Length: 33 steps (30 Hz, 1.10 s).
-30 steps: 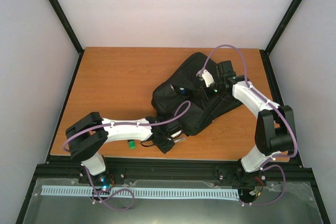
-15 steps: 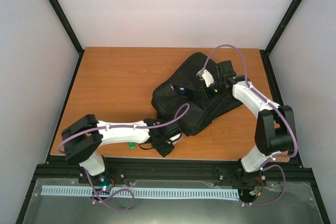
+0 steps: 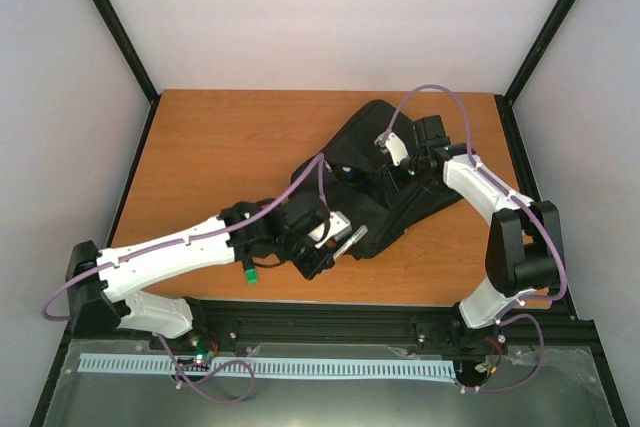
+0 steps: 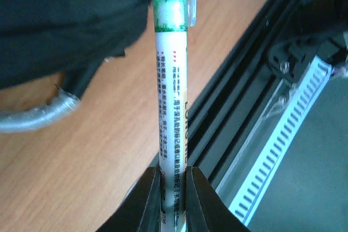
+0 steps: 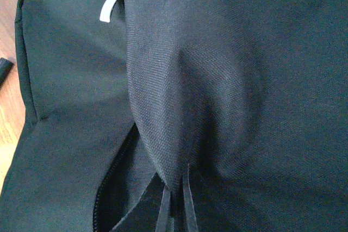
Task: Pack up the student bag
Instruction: Pick up the stationery from the center of the board, then place the stationery in the student bag.
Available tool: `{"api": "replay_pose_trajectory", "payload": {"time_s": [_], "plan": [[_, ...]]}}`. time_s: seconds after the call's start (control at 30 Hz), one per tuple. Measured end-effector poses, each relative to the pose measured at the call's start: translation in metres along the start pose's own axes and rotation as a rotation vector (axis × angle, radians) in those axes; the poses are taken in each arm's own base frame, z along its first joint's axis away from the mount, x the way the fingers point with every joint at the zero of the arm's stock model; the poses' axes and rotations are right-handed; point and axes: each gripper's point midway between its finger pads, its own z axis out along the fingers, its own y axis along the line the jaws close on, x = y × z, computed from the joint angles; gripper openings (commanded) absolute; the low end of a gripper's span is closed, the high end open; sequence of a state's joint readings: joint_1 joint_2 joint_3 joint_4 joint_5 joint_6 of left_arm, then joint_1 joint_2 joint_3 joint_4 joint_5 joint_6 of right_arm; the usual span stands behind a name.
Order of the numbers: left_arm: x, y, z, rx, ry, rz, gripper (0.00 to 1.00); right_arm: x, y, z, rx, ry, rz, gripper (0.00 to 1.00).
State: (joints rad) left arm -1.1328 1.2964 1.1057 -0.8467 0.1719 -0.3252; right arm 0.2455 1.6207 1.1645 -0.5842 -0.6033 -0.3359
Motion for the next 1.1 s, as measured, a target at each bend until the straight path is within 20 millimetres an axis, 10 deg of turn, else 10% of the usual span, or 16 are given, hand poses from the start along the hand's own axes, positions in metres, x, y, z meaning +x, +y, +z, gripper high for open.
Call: {"api": "replay_pose_trajectory", "payload": {"time_s": [0.13,0.5,1.1], "plan": [[-0.029,0.026,-0.005,-0.06,-0.045,-0.085,0.03,0.0,0.0,0.0,-0.001,0.0,0.0,0.03],[-0.053,0.123,0.06,-0.29,0.07,-0.217,0.01,-0.007,0.012,-0.012,-0.026,-0.038,-0.021,0.03],[-0.134,0.137,0.102,-0.314,0.002,-0.143,0.03,-0.008,0.018,-0.025,-0.022,-0.053,-0.051,0.03]]}}
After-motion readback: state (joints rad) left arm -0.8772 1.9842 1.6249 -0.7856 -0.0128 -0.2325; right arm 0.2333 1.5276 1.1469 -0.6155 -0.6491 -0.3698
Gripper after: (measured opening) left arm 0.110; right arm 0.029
